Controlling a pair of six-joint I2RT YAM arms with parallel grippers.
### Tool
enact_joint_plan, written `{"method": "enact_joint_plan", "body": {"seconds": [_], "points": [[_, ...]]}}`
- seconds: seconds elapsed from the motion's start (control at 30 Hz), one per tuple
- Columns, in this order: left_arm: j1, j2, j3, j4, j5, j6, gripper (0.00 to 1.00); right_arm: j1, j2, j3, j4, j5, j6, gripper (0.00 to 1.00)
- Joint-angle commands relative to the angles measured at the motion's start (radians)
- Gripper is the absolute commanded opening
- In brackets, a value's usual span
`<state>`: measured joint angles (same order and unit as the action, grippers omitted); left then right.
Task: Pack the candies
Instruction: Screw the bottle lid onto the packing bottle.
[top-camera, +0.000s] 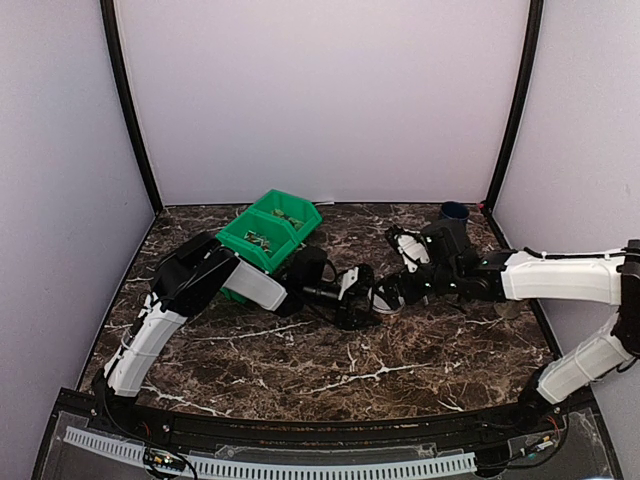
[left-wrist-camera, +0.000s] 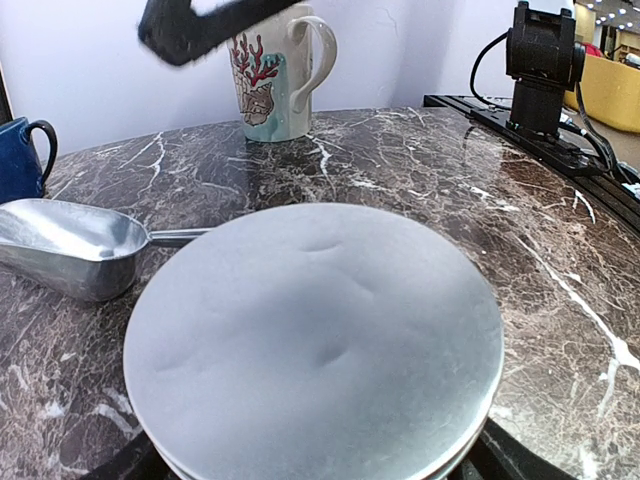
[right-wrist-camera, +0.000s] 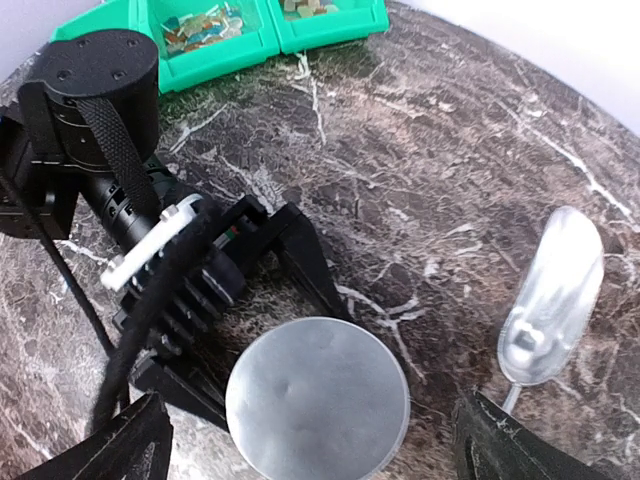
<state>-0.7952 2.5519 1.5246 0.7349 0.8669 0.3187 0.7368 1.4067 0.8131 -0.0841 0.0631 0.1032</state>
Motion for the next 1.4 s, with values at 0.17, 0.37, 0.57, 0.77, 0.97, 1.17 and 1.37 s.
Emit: {"method": "enact_joint_plan", "body": {"seconds": [0.17, 0.37, 0.57, 0.77, 0.97, 1.17, 1.37], "points": [[-0.006, 0.192, -0.094, -0.271, -0.179, 0.186, 0.85, -0.092, -0.112, -0.123, 0.048, -0.226, -0.318, 0.97], [-0.006, 0.192, -0.091, -0.288, -0.146, 0.208, 0.85, -0.109, 0.010, -0.008, -0.096, -0.347, -0.598, 0.98], [-0.006, 0.189, -0.098, -0.291, -0.143, 0.216, 0.85, -0.179, 0.115, 0.072, -0.120, -0.441, -0.709, 0.97], [-0.005, 0.191, -0.095, -0.292, -0.136, 0.218, 0.85, -0.242, 0.149, 0.080, -0.163, -0.572, -0.931, 0.97], [-0.006, 0.195, -0.088, -0.298, -0.134, 0.220, 0.85, -0.256, 0.212, 0.100, -0.193, -0.581, -0.983, 0.97], [-0.005, 0.195, -0.087, -0.300, -0.134, 0.220, 0.85, -0.260, 0.266, 0.128, -0.177, -0.611, -0.983, 0.97], [-0.005, 0.197, -0.087, -0.302, -0.134, 0.223, 0.85, -0.283, 0.276, 0.148, -0.179, -0.651, -0.982, 0.97]]}}
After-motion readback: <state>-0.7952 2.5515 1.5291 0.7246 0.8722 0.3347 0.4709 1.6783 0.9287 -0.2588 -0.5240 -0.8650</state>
